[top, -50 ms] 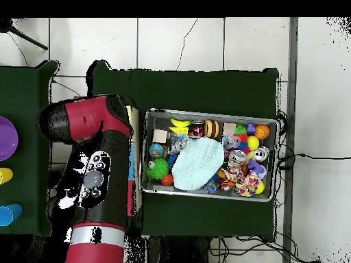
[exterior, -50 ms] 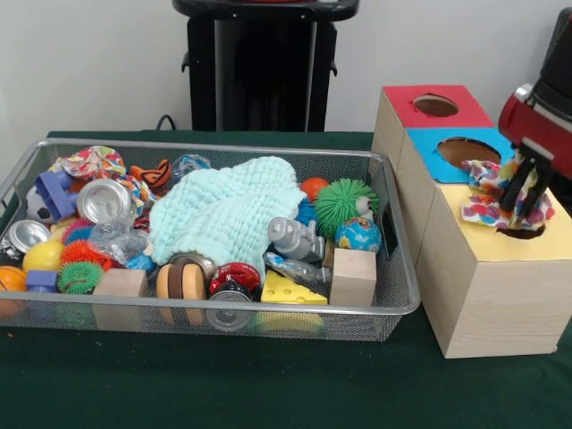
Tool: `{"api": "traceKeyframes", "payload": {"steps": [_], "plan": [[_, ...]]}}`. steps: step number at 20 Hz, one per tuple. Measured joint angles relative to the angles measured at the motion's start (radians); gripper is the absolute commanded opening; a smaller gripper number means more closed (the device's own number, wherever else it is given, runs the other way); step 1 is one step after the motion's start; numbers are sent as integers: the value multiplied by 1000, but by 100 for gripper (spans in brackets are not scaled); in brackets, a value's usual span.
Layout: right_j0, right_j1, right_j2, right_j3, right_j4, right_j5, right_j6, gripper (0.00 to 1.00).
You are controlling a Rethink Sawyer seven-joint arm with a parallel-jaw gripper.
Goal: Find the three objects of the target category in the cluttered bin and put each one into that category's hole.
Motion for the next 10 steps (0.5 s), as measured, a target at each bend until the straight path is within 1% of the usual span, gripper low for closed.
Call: {"api": "traceKeyframes", "payload": {"steps": [3, 4, 6, 7, 10], "plan": [[2, 41, -22, -25, 0, -54, 1, 0], [4, 75, -33, -41, 2, -91, 1, 0], [5, 95, -38, -48, 2, -105, 1, 0], [6, 121, -43, -56, 3, -116, 0, 0], [4, 136, -48, -74, 20, -102, 1, 0]]}}
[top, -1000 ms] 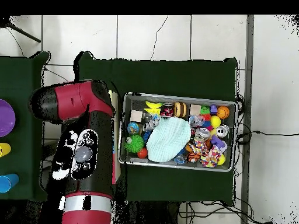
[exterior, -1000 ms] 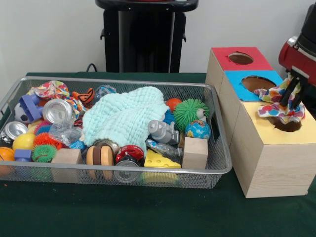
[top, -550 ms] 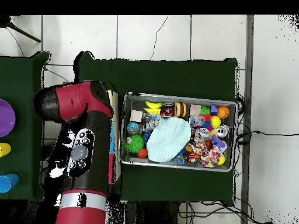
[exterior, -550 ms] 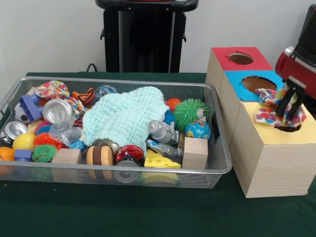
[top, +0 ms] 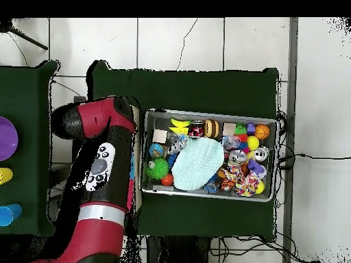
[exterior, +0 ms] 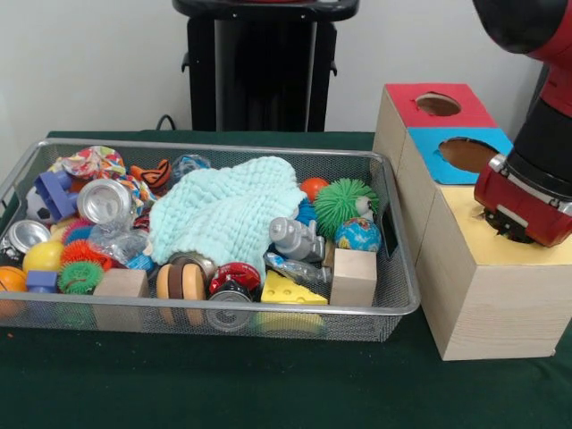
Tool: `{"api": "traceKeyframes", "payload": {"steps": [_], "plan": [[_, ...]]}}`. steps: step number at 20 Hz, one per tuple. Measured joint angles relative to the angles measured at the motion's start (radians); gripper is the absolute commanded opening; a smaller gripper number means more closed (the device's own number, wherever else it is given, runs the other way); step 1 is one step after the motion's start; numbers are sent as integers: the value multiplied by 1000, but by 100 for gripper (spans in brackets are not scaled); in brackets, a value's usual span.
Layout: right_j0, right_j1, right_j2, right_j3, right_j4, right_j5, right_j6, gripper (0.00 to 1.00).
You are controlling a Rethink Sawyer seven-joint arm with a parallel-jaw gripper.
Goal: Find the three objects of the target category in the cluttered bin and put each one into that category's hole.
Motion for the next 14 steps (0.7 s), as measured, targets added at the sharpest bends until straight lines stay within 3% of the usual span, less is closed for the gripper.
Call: {"api": "traceKeyframes", "payload": {"steps": [10, 11, 14], "plan": [[-10, 37, -22, -64, 70, 113, 0, 0], [-9, 43, -27, -73, 76, 128, 0, 100], [-9, 46, -30, -78, 83, 143, 0, 100]]}}
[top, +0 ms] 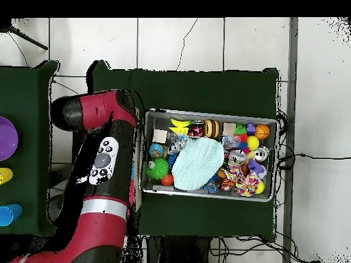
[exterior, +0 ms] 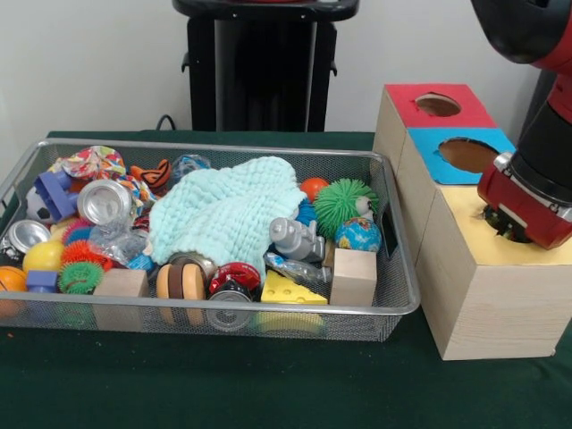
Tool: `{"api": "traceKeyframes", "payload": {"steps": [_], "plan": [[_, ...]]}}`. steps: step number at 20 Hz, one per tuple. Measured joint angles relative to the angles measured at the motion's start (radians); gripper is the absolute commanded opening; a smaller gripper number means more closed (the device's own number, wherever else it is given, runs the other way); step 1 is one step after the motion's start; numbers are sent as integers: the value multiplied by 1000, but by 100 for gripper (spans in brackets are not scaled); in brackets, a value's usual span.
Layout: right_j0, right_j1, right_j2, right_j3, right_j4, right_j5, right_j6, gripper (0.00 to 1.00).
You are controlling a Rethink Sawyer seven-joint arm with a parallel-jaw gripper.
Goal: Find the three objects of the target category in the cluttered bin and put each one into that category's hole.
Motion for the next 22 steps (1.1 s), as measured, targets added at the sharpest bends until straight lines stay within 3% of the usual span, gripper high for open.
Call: {"api": "traceKeyframes", "payload": {"steps": [22], "plan": [[-18, -2, 8, 18, 66, 7, 0, 100]]}}
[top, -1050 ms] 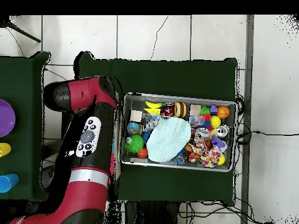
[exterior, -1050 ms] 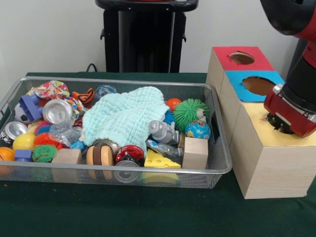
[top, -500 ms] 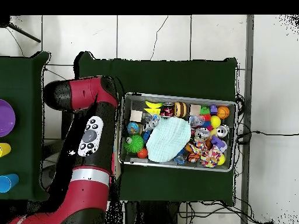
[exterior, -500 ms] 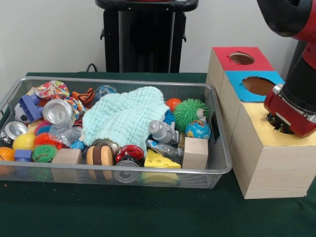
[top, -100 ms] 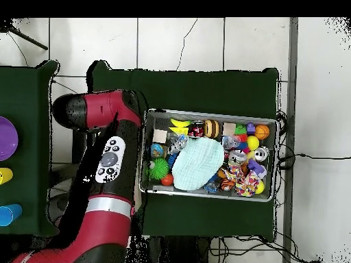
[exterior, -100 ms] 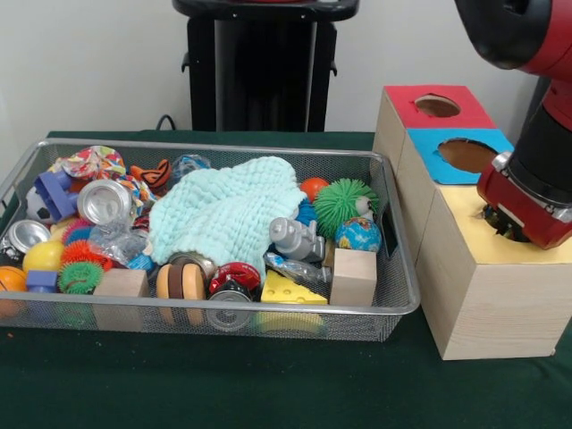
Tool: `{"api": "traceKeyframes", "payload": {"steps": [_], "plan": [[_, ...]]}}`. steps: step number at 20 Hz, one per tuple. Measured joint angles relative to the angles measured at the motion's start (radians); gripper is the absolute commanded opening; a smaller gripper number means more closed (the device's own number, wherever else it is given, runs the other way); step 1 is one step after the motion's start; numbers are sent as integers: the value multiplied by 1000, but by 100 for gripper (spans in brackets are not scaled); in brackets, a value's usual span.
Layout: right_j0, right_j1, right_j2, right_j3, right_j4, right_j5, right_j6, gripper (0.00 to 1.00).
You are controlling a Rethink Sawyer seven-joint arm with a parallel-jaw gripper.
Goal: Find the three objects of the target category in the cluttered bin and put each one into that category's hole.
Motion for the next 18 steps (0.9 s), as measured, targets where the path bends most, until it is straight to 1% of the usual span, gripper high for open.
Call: {"api": "traceKeyframes", "payload": {"steps": [1, 10, 18], "plan": [[-1, -1, 1, 1, 2, -1, 0, 0], [-6, -11, 10, 26, 18, -30, 0, 0], [-7, -11, 10, 27, 19, -31, 0, 0]]}}
